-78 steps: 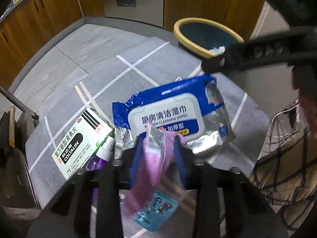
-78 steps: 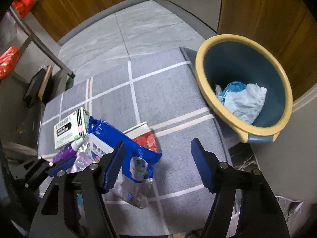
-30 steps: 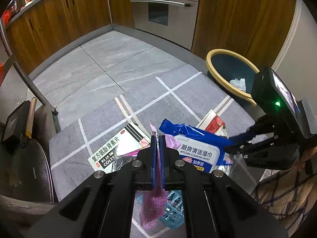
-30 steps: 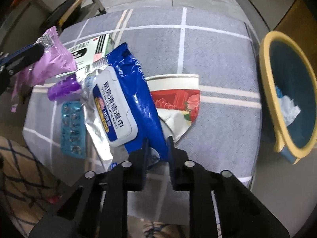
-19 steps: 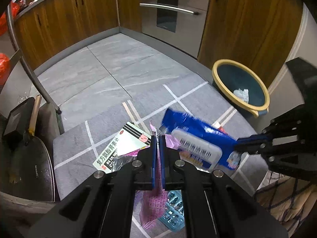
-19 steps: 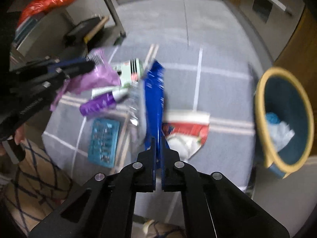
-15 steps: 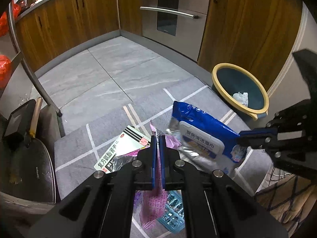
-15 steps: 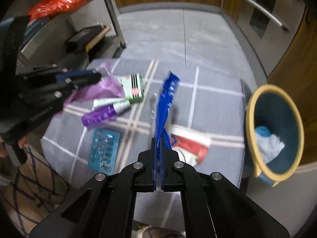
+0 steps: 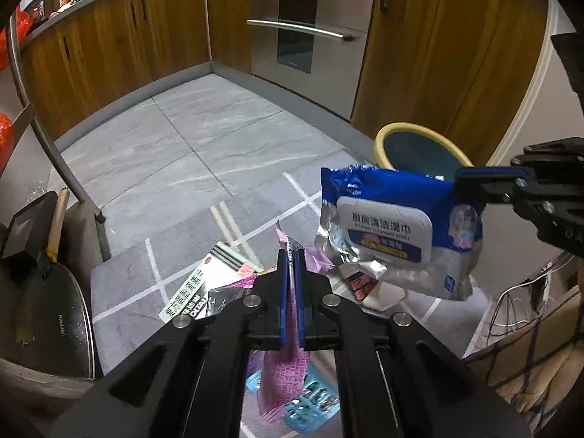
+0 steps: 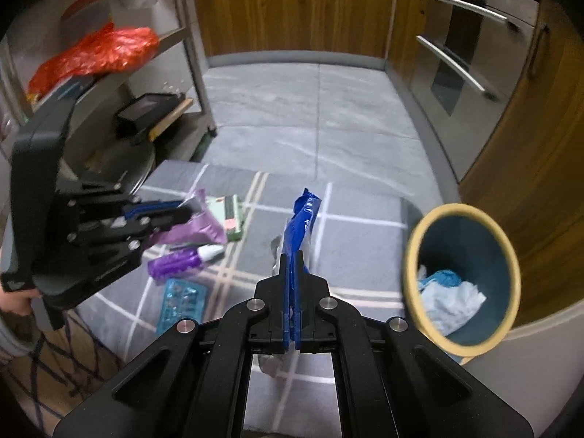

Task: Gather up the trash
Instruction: 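Carry the wipes pack and pink wrapper in both tools over the bin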

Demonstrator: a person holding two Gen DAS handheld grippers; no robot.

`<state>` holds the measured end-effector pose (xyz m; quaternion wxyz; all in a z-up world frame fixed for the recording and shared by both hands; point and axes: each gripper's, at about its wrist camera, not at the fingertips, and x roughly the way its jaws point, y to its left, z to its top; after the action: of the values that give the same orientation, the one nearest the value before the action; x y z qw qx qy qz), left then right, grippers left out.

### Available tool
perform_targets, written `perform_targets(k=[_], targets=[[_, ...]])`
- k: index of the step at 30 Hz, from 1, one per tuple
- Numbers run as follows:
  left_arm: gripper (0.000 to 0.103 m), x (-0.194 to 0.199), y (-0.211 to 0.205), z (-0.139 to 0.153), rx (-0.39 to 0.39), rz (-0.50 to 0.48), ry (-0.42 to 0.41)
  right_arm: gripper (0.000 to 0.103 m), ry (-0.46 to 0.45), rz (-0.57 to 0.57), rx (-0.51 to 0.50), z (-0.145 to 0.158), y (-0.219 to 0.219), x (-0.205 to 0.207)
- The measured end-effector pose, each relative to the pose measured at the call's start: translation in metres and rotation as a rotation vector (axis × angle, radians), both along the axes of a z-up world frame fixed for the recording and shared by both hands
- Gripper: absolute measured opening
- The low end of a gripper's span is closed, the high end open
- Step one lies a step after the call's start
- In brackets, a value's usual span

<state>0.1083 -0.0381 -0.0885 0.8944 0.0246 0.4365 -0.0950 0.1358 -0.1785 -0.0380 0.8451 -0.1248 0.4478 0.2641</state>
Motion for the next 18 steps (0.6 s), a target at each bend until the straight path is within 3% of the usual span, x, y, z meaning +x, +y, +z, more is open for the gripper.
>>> perform_targets(k=[6, 18], targets=[[0.003, 0.003, -0.025, 0.017, 0.011, -0.070, -0.053, 0.003, -0.034, -0.096, 0.031, 0.013, -0.028, 0.019], [0.003, 0.041, -0.091, 0.012, -0.010, -0.191, -0.045, 0.002, -0.095, -0.276, 0.001, 0.019, -0.097, 0.054]])
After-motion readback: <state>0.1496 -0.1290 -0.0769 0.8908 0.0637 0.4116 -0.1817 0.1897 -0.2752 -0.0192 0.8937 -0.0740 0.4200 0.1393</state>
